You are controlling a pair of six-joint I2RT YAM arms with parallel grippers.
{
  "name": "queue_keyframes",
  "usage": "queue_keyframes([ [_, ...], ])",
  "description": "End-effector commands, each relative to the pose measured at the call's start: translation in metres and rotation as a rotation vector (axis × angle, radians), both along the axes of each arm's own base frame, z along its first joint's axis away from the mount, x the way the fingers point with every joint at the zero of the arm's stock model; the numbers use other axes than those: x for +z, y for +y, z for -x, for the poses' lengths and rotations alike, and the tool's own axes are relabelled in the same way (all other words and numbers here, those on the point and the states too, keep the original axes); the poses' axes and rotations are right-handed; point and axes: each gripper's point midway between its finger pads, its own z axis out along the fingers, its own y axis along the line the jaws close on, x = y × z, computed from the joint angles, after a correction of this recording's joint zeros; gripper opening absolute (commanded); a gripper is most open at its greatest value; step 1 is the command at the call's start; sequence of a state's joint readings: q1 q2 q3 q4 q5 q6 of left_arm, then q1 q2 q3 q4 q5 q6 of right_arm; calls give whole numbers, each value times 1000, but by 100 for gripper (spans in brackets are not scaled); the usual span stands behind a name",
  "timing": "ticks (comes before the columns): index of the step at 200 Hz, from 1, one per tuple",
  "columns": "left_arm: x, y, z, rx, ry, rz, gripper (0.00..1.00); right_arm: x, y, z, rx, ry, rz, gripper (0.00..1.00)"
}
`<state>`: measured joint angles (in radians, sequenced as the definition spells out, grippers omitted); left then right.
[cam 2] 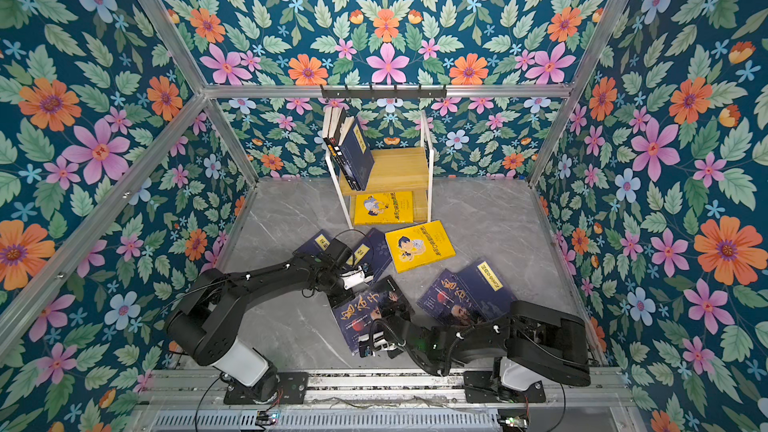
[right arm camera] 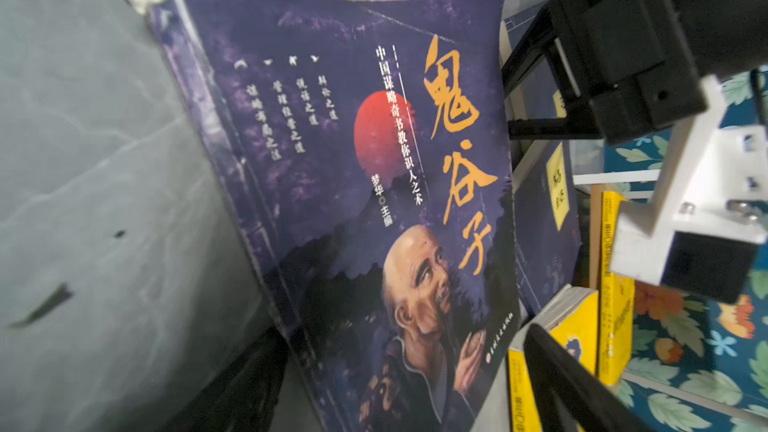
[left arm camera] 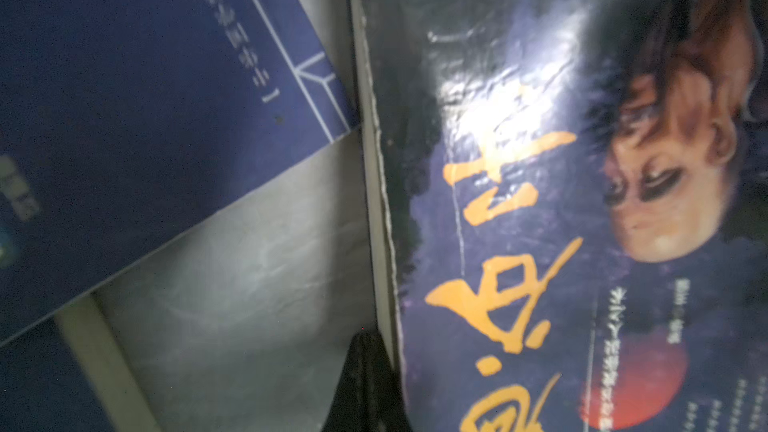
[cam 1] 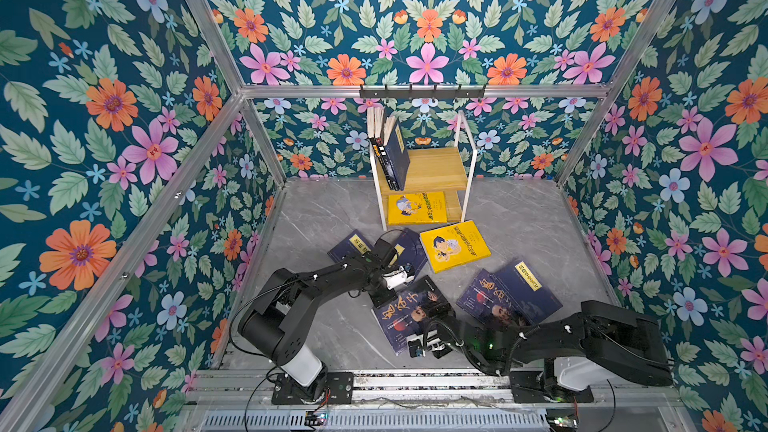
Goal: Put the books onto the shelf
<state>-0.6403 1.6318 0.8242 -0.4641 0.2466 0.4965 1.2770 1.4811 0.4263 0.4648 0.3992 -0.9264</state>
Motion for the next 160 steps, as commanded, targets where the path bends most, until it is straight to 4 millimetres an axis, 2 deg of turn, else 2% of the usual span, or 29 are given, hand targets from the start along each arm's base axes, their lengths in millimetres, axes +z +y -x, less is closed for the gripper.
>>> queue_keyframes([
  [1, -24, 23, 33, -9, 132, -104, 0, 21, -2, -20, -25, -174, 1, 87],
  [51, -16, 15, 42, -15, 162, -47, 0, 50, 7, -24, -16, -236, -74, 86],
  [83, -15, 14, 38, -8, 155, -54, 0, 74, 12, -29, -24, -282, -143, 85],
  [125, -15, 15, 38, -10, 149, -58, 0, 91, 14, -32, -20, -294, -197, 83],
  [160, -13, 15, 39, -14, 140, -52, 0, 97, 13, -33, -11, -289, -215, 79],
])
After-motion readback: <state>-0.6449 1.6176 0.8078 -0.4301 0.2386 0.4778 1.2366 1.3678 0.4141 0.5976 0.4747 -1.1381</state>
